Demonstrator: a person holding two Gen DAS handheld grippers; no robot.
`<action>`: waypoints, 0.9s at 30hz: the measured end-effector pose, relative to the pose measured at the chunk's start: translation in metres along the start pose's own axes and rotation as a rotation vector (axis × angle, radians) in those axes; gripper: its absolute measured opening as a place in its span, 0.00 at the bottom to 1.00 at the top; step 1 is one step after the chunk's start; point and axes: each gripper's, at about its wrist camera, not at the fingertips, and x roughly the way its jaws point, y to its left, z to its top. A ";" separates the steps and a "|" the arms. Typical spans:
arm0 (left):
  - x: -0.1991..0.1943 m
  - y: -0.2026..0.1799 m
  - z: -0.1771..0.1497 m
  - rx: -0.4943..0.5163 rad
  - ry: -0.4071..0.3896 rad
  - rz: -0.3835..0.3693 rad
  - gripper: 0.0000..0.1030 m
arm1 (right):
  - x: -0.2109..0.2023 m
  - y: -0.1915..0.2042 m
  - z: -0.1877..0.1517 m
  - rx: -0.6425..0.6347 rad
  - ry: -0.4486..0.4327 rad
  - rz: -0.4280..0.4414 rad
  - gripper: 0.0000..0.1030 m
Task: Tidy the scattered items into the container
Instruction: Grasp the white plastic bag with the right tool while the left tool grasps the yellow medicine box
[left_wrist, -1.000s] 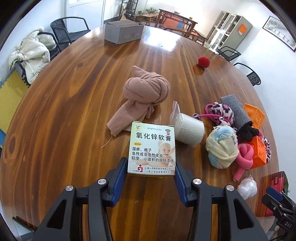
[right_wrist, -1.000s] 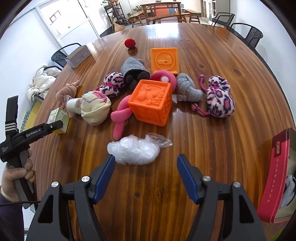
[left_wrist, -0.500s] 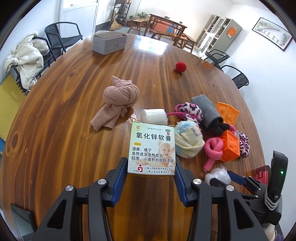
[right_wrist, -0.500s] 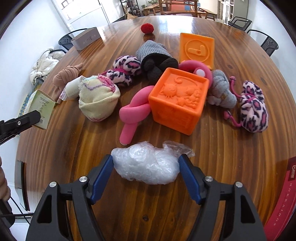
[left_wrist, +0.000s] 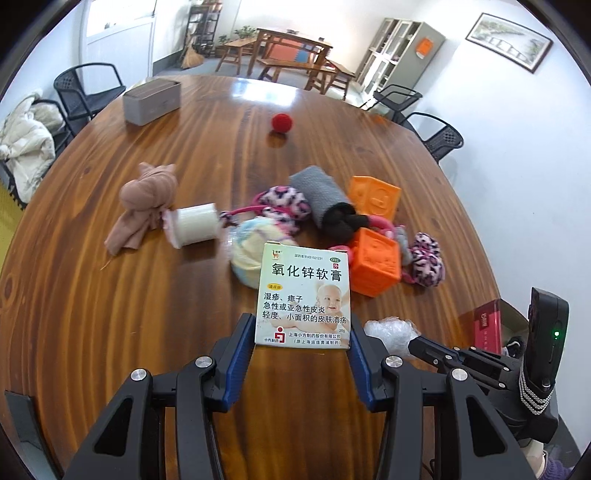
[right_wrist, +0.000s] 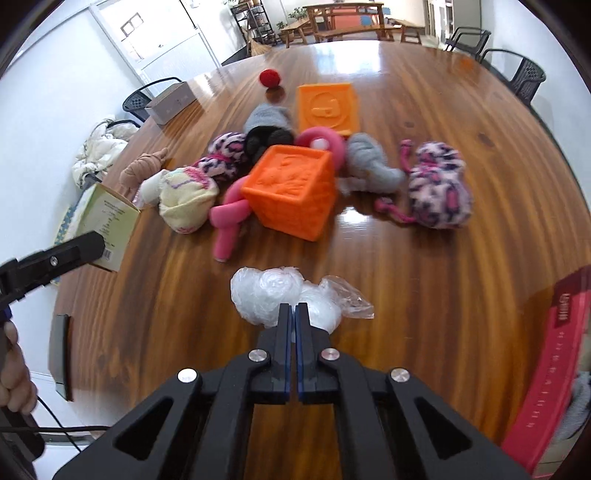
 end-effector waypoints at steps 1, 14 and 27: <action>0.000 -0.006 0.000 0.004 -0.001 -0.002 0.48 | -0.004 -0.006 -0.001 0.007 0.003 0.012 0.03; -0.015 -0.038 -0.022 -0.005 -0.012 0.017 0.48 | -0.017 -0.021 -0.016 -0.089 0.025 0.108 0.70; -0.027 -0.038 -0.041 -0.045 -0.018 0.032 0.48 | 0.023 -0.001 -0.005 -0.345 0.032 0.034 0.66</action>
